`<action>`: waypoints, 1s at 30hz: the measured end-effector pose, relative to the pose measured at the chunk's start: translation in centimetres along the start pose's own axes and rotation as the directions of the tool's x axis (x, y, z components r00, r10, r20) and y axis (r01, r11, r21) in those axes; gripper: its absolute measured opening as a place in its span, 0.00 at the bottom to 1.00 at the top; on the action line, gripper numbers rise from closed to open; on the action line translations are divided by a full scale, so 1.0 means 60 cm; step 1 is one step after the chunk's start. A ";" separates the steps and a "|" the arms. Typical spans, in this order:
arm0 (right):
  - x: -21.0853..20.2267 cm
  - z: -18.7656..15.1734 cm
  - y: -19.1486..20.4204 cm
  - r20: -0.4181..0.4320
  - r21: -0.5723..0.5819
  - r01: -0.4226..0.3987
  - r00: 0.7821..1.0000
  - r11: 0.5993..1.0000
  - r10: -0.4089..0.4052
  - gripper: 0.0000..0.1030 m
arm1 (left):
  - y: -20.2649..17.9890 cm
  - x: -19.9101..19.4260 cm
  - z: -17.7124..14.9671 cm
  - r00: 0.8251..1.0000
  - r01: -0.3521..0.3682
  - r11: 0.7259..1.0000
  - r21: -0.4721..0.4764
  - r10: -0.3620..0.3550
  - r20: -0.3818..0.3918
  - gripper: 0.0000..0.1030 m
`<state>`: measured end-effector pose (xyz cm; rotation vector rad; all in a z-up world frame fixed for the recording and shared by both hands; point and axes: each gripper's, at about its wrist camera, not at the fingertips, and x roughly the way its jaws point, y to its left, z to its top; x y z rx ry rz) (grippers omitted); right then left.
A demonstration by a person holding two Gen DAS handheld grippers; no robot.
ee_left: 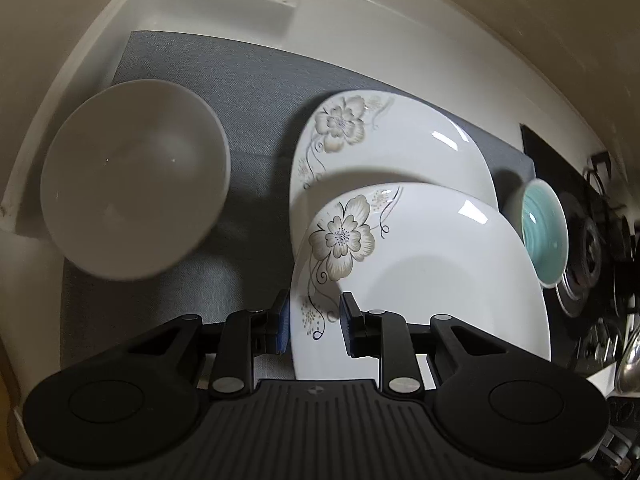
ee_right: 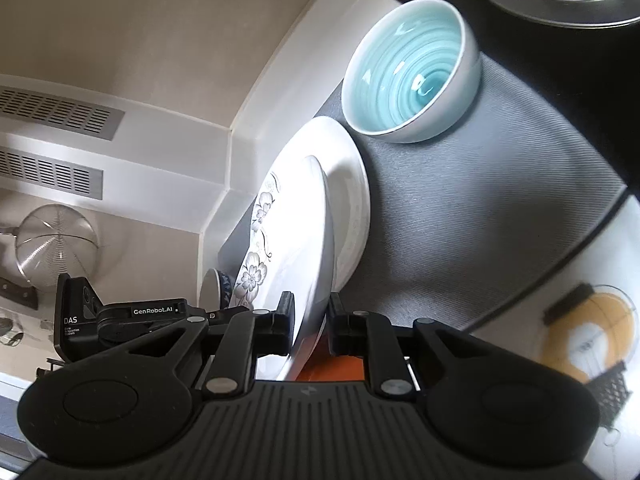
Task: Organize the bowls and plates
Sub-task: 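Lower the floral plate onto the other floral plate and open both grippers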
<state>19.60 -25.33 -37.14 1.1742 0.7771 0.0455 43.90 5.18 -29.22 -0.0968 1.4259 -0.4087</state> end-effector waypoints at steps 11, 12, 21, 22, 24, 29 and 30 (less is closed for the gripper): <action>0.023 0.003 -0.019 0.015 0.078 0.031 0.999 0.996 -0.032 0.16 | 0.046 0.021 0.001 0.989 0.137 0.975 -0.173 -0.146 -0.040 0.25; 0.025 0.003 -0.020 0.014 0.077 0.038 0.999 0.996 -0.039 0.17 | 0.053 0.016 -0.004 0.987 0.148 0.971 -0.185 -0.158 -0.038 0.25; 0.048 0.007 -0.005 -0.010 0.033 0.083 0.997 0.996 -0.082 0.15 | 0.061 -0.002 -0.085 0.972 0.223 0.935 -0.274 -0.235 -0.009 0.12; 0.051 0.008 -0.005 -0.020 0.037 0.085 0.996 0.996 -0.084 0.15 | 0.058 -0.004 -0.087 0.976 0.207 0.937 -0.281 -0.216 0.001 0.12; 0.055 0.010 -0.004 -0.042 0.035 0.092 0.995 0.995 -0.090 0.15 | 0.051 -0.005 -0.084 0.984 0.178 0.945 -0.273 -0.180 0.020 0.12; 0.043 0.014 0.008 -0.060 -0.019 0.128 0.990 0.992 -0.129 0.17 | 0.052 0.004 -0.075 0.981 0.189 0.944 -0.269 -0.192 0.018 0.12; 0.038 0.014 0.013 -0.060 -0.035 0.136 0.989 0.990 -0.138 0.17 | 0.051 0.005 -0.075 0.982 0.189 0.945 -0.266 -0.190 0.021 0.12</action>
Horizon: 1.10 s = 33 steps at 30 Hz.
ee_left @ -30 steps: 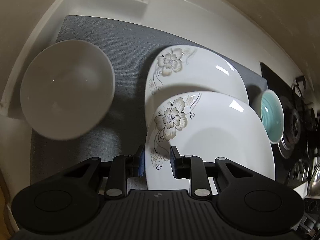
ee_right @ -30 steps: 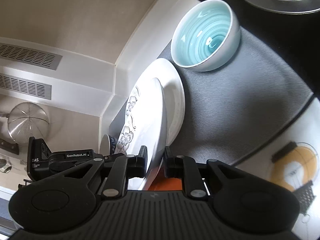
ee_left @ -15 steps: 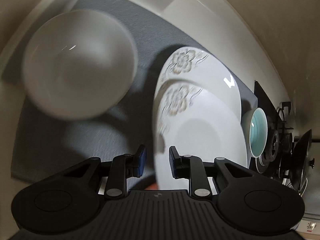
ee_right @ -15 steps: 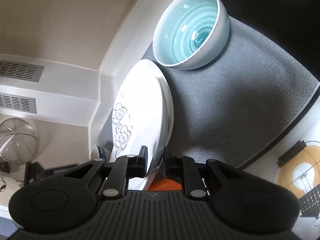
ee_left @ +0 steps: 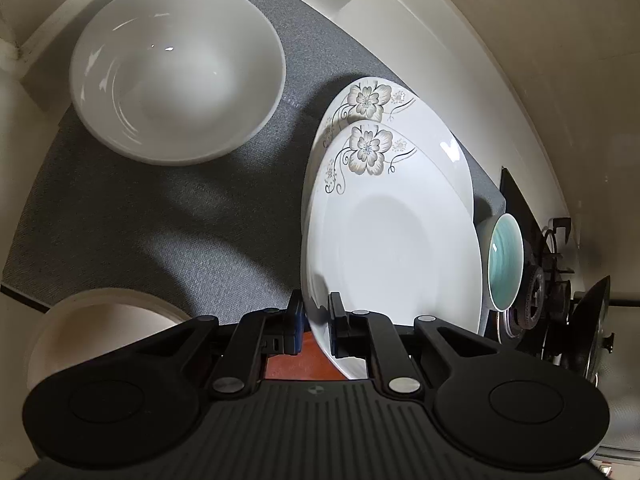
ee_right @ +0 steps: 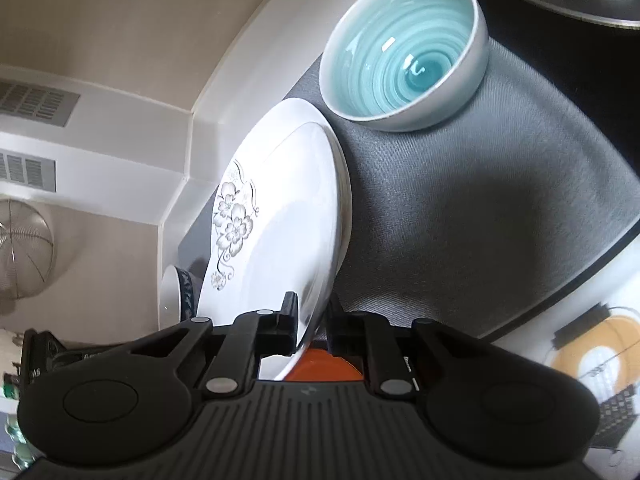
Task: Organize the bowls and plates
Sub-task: 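Lower the floral plate onto the other floral plate and open both grippers, then move both grippers to the terracotta-brown plate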
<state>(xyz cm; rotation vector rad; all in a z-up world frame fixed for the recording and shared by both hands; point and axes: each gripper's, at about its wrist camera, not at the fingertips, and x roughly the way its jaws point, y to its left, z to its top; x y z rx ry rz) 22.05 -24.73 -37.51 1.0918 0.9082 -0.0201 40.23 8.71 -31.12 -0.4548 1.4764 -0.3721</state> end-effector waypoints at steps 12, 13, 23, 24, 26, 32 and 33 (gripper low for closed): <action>-0.003 0.005 0.040 0.030 -0.175 0.147 0.989 0.973 -0.144 0.15 | -0.013 0.022 0.012 0.998 -0.036 0.997 0.073 0.033 0.044 0.14; 0.004 0.006 0.041 0.033 -0.179 0.164 0.986 0.970 -0.161 0.15 | -0.012 0.027 0.016 0.998 -0.041 0.997 0.069 0.038 0.045 0.14; 0.033 0.016 0.059 0.087 -0.210 0.247 0.968 0.946 -0.233 0.15 | -0.014 0.045 0.040 0.997 -0.059 0.995 0.083 0.054 0.057 0.16; 0.032 0.017 0.060 0.098 -0.207 0.253 0.967 0.945 -0.237 0.15 | -0.016 0.047 0.039 0.997 -0.059 0.995 0.086 0.054 0.057 0.16; 0.032 0.018 0.062 0.112 -0.212 0.266 0.963 0.940 -0.247 0.15 | -0.020 0.047 0.035 0.996 -0.069 0.993 0.099 0.063 0.063 0.17; 0.031 0.022 0.062 0.148 -0.286 0.271 0.960 0.919 -0.237 0.20 | -0.049 0.047 0.017 0.988 -0.134 0.975 0.176 0.117 0.101 0.19; 0.026 0.021 0.056 0.144 -0.284 0.259 0.963 0.923 -0.226 0.23 | -0.059 0.043 0.009 0.982 -0.162 0.966 0.203 0.139 0.125 0.19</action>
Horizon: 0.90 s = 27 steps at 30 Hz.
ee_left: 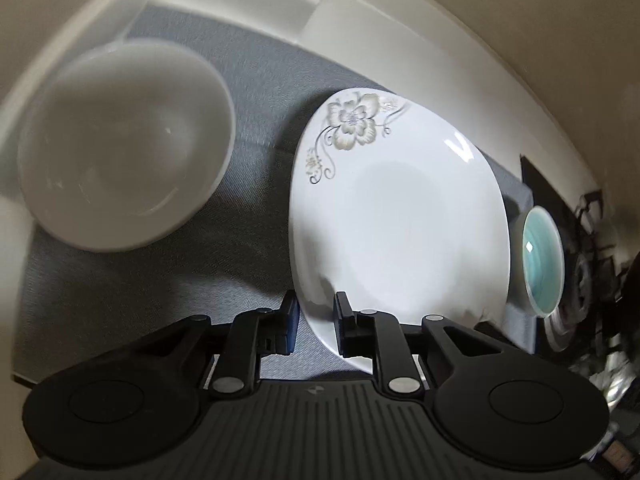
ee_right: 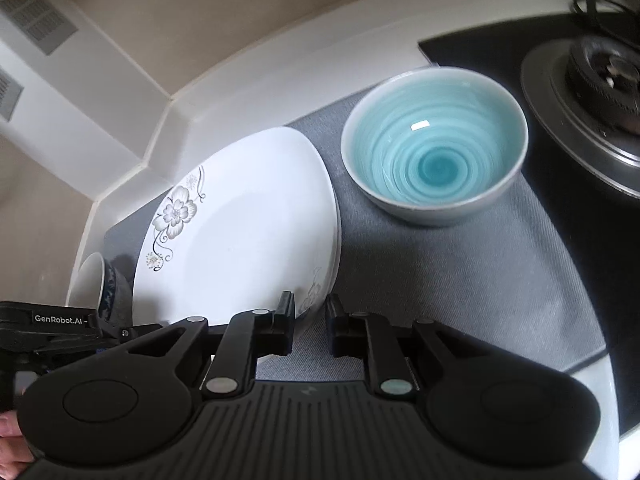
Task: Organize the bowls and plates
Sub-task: 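Move both grippers to the terracotta-brown plate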
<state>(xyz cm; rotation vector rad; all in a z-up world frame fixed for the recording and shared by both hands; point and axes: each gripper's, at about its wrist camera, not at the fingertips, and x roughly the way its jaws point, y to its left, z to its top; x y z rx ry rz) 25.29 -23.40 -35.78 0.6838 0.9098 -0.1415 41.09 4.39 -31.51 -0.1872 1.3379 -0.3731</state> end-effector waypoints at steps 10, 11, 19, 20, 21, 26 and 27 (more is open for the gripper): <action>-0.062 -0.084 -0.020 -0.092 -0.171 -0.025 0.996 0.985 0.009 0.64 | -0.043 -0.081 -0.088 0.986 -0.126 0.963 0.236 0.095 0.139 0.59; -0.066 -0.091 -0.014 -0.102 -0.203 -0.035 0.995 0.979 0.015 0.64 | -0.045 -0.088 -0.098 0.983 -0.141 0.957 0.254 0.104 0.151 0.61; -0.037 -0.149 0.022 -0.162 -0.391 -0.009 0.985 0.920 -0.060 0.21 | -0.051 -0.079 -0.131 0.998 -0.062 0.961 0.270 0.051 0.047 0.63; -0.038 -0.152 0.022 -0.154 -0.413 0.003 0.985 0.911 -0.074 0.11 | -0.050 -0.077 -0.134 0.998 -0.050 0.962 0.268 0.041 0.037 0.63; -0.042 -0.152 0.020 -0.146 -0.421 0.015 0.986 0.907 -0.084 0.11 | -0.053 -0.075 -0.138 0.998 -0.052 0.960 0.276 0.044 0.038 0.63; -0.065 -0.131 -0.025 -0.107 -0.330 0.095 0.985 0.939 -0.137 0.09 | -0.076 -0.062 -0.160 0.999 -0.048 0.937 0.346 0.050 0.005 0.64; -0.070 -0.129 -0.034 -0.108 -0.307 0.092 0.986 0.947 -0.131 0.09 | -0.081 -0.056 -0.163 0.999 -0.043 0.937 0.347 0.049 -0.007 0.67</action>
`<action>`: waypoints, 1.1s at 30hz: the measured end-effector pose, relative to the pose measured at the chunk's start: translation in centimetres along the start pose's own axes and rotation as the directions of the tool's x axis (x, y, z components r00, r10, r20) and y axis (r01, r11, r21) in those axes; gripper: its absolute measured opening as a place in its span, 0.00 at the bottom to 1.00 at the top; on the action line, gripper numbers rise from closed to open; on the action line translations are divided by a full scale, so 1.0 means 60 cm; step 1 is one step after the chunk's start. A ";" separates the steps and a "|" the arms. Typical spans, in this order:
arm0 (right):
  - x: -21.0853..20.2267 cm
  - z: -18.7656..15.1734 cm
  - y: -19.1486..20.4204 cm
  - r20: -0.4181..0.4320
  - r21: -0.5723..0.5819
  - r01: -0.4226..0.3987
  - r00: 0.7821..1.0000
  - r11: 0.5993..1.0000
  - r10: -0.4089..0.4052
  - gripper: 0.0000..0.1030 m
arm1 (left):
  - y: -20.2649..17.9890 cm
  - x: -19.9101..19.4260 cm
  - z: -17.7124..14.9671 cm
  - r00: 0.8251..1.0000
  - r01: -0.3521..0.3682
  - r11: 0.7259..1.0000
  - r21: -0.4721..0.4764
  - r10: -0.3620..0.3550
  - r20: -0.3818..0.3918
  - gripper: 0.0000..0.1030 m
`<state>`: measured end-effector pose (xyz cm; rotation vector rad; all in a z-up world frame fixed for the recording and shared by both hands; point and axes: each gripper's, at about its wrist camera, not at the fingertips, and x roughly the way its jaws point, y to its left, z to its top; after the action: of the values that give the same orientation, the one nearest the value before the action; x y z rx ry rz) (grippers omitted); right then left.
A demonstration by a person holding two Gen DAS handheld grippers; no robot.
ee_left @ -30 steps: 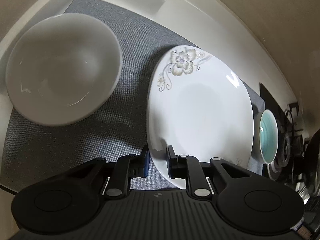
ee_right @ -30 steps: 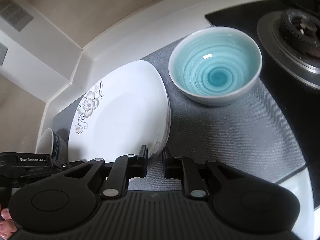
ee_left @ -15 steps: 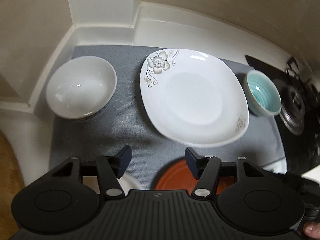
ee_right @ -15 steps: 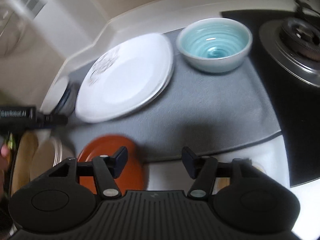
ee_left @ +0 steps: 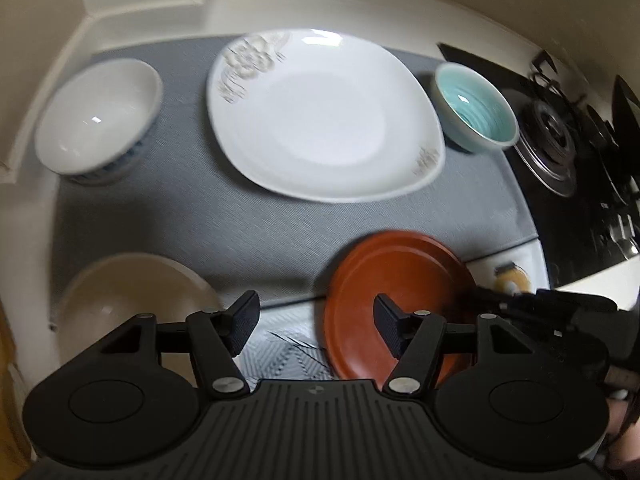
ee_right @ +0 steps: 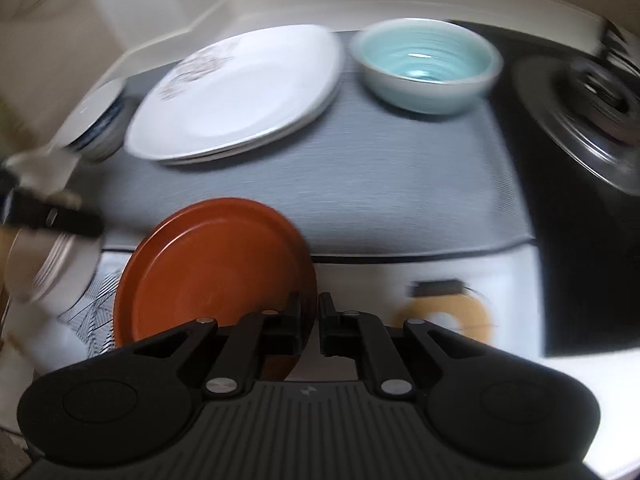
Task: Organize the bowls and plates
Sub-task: 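Move both grippers to the terracotta-brown plate, then grasp the brown plate rim with both grippers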
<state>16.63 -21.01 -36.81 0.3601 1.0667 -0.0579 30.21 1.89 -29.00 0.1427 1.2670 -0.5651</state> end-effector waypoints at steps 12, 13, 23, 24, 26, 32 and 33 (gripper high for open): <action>-0.021 -0.016 0.019 0.022 -0.018 -0.050 0.998 0.999 0.051 0.14 | 0.000 0.061 -0.017 0.995 0.024 1.000 -0.007 -0.024 -0.093 0.59; -0.021 -0.015 0.021 0.021 -0.022 -0.047 0.999 0.999 0.048 0.20 | 0.002 0.059 -0.017 0.996 0.031 0.999 -0.014 -0.032 -0.082 0.58; -0.031 -0.012 0.007 0.077 0.018 -0.033 0.997 0.999 0.031 0.58 | 0.026 0.056 -0.021 0.984 0.154 0.986 -0.067 -0.159 -0.075 0.30; -0.034 -0.012 0.006 0.090 0.016 -0.027 0.996 1.000 0.026 0.59 | 0.027 0.054 -0.023 0.984 0.160 0.985 -0.071 -0.165 -0.071 0.28; -0.036 -0.011 0.007 0.091 0.002 -0.018 0.996 1.000 0.018 0.61 | 0.022 0.053 -0.023 0.985 0.157 0.987 -0.043 -0.160 -0.066 0.28; -0.022 -0.014 0.010 0.035 -0.007 0.006 0.999 1.000 -0.006 0.62 | 0.002 0.080 -0.030 0.994 0.045 0.999 0.012 -0.044 -0.099 0.12; -0.020 -0.017 0.011 0.029 -0.007 0.001 1.000 1.000 -0.001 0.62 | -0.003 0.080 -0.031 0.995 0.033 0.999 0.028 -0.030 -0.092 0.10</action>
<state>15.32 -20.20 -36.03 0.3515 1.0383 -0.0600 29.43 0.94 -33.98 0.1755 1.3523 -0.6107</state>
